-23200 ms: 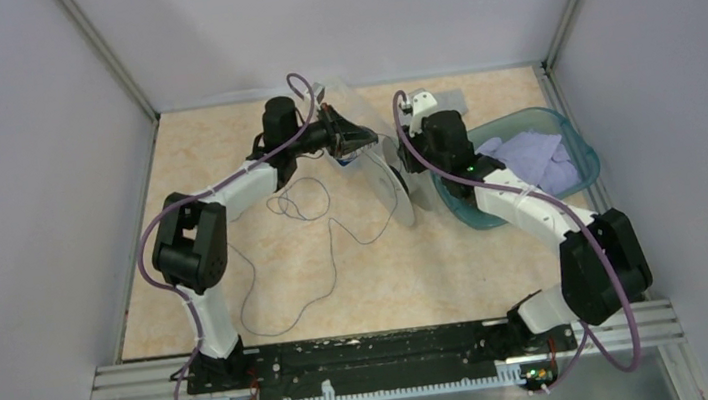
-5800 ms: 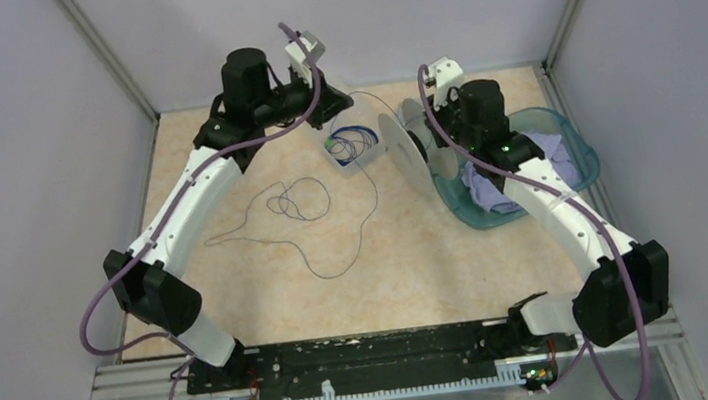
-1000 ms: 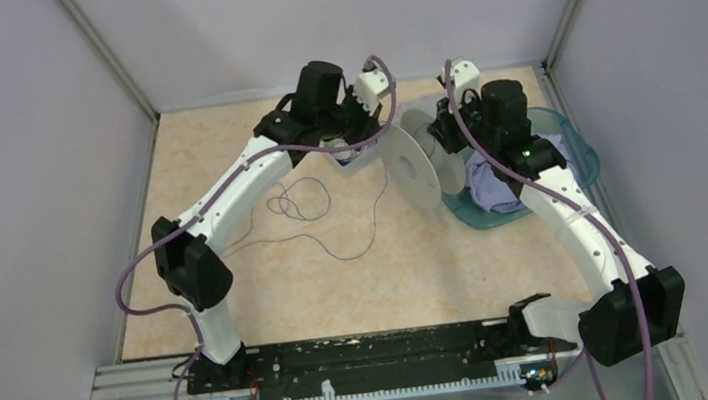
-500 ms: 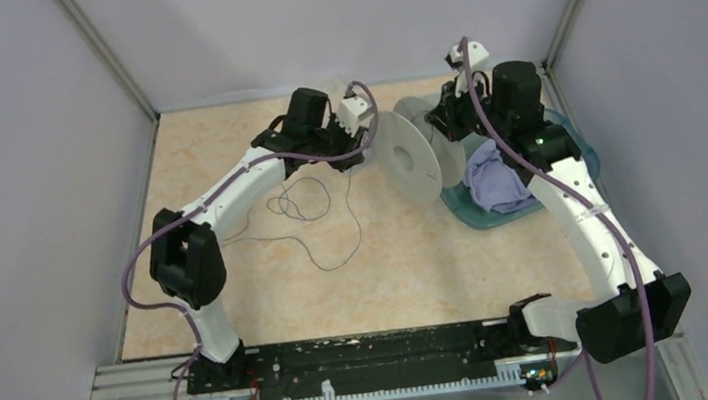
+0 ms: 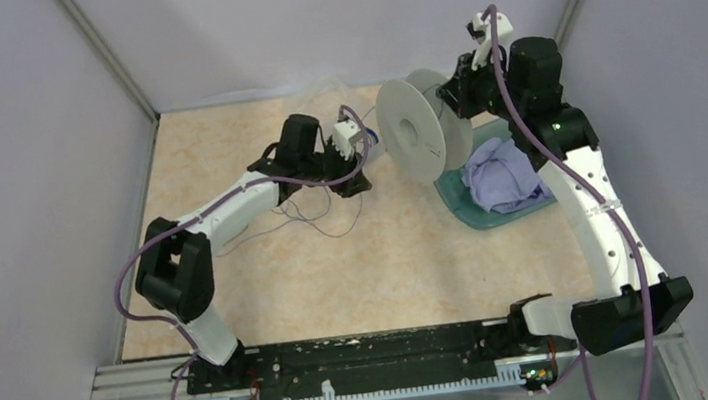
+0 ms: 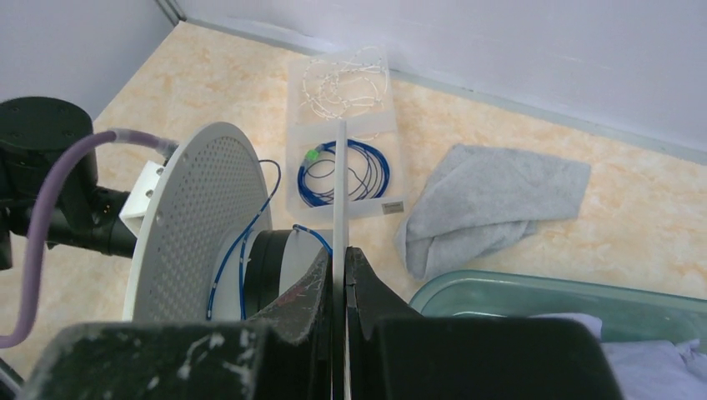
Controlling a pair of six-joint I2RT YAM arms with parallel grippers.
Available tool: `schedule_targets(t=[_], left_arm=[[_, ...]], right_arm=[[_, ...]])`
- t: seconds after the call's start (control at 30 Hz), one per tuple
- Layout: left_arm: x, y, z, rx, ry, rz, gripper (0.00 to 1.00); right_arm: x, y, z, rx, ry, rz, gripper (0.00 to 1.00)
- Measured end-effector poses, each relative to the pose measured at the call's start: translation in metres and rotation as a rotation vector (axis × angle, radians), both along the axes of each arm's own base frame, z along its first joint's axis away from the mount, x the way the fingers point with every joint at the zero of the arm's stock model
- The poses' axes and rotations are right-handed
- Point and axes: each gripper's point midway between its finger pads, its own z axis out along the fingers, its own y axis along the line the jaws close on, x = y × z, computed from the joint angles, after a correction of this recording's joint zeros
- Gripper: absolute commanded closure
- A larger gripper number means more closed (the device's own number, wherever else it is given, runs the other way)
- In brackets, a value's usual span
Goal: Wrap the cables
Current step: Wrap the cable around the cable reel.
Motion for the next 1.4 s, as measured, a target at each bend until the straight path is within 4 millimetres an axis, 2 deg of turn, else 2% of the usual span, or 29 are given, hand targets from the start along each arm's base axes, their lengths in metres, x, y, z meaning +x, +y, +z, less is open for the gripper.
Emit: schedule_targets(t=[0.23,0.57,0.7,0.8,0.93,1.2,1.4], left_arm=[[-0.004,0.008,-0.013,-0.043,0.032,0.003,0.36],[-0.003,0.003,-0.009,-0.138,0.028,-0.043,0.38],[-0.009,-0.001,-0.019,-0.167,0.051,-0.068,0.43],[-0.016,-0.002,-0.032,-0.178,0.088,-0.083,0.51],[-0.023,-0.003,-0.048,-0.193,0.138,-0.095,0.71],[-0.031,-0.005,-0.054,-0.214,0.165,-0.124,0.98],[-0.037,-0.001,-0.062,-0.170,0.151,-0.168,1.00]], right_arm=[[-0.002,-0.004,0.021,0.011,-0.031,-0.015,1.00],[-0.003,-0.004,0.018,0.009,-0.017,-0.017,1.00],[-0.004,-0.005,0.020,0.012,-0.015,-0.025,1.00],[-0.005,-0.007,0.025,0.014,-0.022,-0.031,1.00],[-0.004,-0.009,0.029,0.015,-0.032,-0.038,1.00],[-0.001,-0.015,0.029,0.007,-0.034,-0.069,1.00],[0.005,-0.025,0.028,-0.007,-0.035,-0.130,1.00]])
